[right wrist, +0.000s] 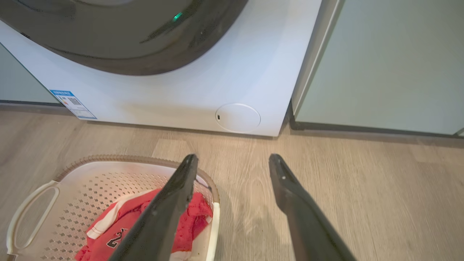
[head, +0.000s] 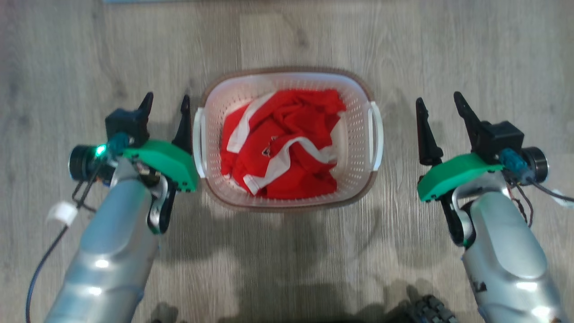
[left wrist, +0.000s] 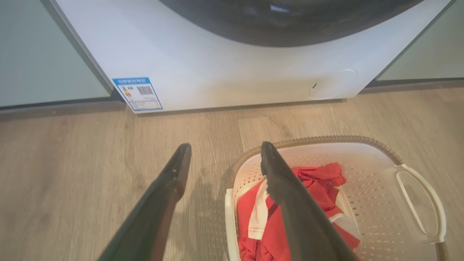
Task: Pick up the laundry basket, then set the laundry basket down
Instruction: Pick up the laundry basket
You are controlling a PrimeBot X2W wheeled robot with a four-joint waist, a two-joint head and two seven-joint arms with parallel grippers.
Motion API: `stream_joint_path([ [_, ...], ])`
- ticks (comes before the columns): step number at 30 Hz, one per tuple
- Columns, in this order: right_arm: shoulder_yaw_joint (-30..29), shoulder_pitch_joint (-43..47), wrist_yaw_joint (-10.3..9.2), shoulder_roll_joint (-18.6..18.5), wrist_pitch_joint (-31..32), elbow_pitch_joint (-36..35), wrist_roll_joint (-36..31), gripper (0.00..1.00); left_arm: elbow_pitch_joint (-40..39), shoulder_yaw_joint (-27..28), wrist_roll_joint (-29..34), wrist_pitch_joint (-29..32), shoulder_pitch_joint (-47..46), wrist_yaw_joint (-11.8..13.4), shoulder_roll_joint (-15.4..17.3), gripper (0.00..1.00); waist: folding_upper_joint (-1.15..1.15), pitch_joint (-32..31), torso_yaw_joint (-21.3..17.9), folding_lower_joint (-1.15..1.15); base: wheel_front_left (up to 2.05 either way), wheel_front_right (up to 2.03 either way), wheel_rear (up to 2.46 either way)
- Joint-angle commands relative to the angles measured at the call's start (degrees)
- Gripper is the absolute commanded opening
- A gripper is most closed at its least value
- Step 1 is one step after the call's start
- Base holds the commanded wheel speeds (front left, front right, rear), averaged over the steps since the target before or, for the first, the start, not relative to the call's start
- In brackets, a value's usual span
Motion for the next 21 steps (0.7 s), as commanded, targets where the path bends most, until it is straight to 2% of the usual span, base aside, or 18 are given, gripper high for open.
stream_joint_path([
  [1,1.4,-0.6,-0.09,0.7,-0.8,-0.4,0.2,1.0,0.9,1.3,-0.3,-0.8,-2.2,-0.7,0.8,1.0,0.0,2.8,0.0,-0.01,0.0,0.0,0.0],
  [10,2.5,-5.3,-0.09,0.9,-1.2,7.2,0.4,1.0,15.4,1.1,-0.7,-1.6,-10.5,-5.2,-1.2,1.0,0.0,8.9,-0.1,-0.01,0.0,0.0,0.0],
  [21,4.1,-8.6,-0.09,1.0,-1.2,10.5,1.8,1.0,23.6,1.4,-0.2,-1.7,-15.7,-8.4,-2.4,1.0,0.0,14.7,0.6,-0.01,0.0,0.0,0.0],
])
